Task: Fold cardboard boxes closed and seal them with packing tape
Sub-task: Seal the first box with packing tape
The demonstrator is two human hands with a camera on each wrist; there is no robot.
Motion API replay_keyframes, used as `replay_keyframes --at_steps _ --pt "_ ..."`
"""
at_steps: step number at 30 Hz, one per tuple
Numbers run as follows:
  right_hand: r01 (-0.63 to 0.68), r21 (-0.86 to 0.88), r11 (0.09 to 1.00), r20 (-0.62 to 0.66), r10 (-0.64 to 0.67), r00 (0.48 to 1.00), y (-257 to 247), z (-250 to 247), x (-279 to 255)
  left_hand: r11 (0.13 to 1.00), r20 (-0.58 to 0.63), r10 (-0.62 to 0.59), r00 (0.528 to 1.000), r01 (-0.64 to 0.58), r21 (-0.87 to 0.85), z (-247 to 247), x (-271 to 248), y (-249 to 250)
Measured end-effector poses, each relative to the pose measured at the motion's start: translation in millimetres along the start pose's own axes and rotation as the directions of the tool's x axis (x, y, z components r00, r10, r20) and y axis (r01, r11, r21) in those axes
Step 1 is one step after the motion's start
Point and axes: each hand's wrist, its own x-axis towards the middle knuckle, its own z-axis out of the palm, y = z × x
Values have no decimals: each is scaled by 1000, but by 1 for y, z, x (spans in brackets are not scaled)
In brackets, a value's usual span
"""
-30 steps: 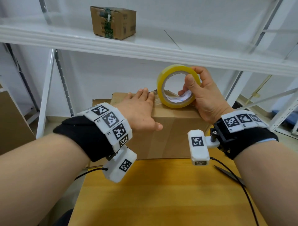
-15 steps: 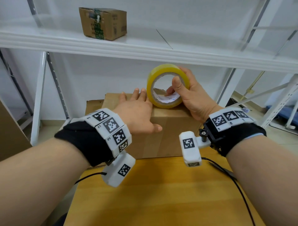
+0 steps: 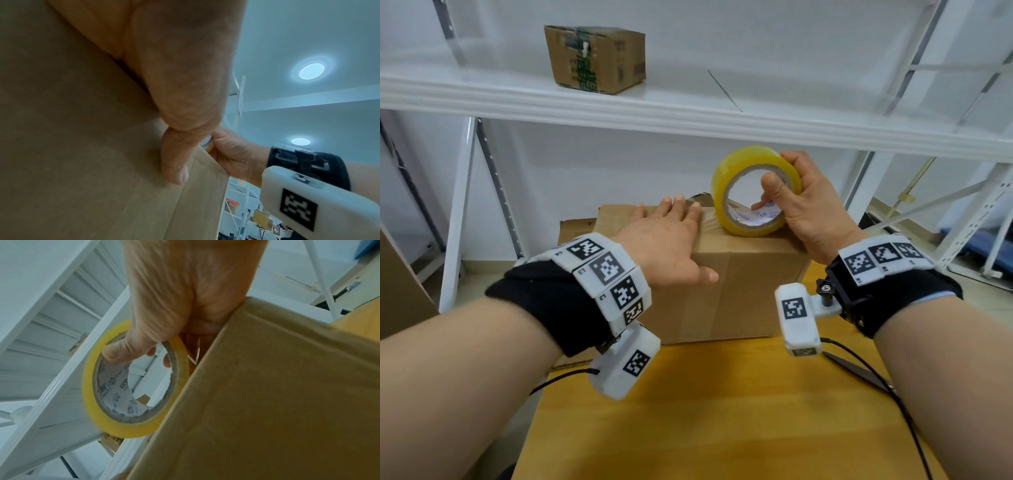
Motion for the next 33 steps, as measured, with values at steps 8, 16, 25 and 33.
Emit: replay_keyframes --at_steps 8,16,25,33 --pt "38 -47 998 -10 -38 999 9 -1 0 996 0 -47 999 47 76 -4 11 28" --pt "-71 -44 997 88 74 993 6 -3 -4 1000 -88 11 996 -10 18 11 17 26" --pt "-89 -185 979 71 104 992 -1 -9 -5 1000 -40 -7 999 7 6 5 14 27" --pt "-125 -92 988 -30 123 992 -3 -26 -14 1000 -43 -9 999 9 1 3 11 29"
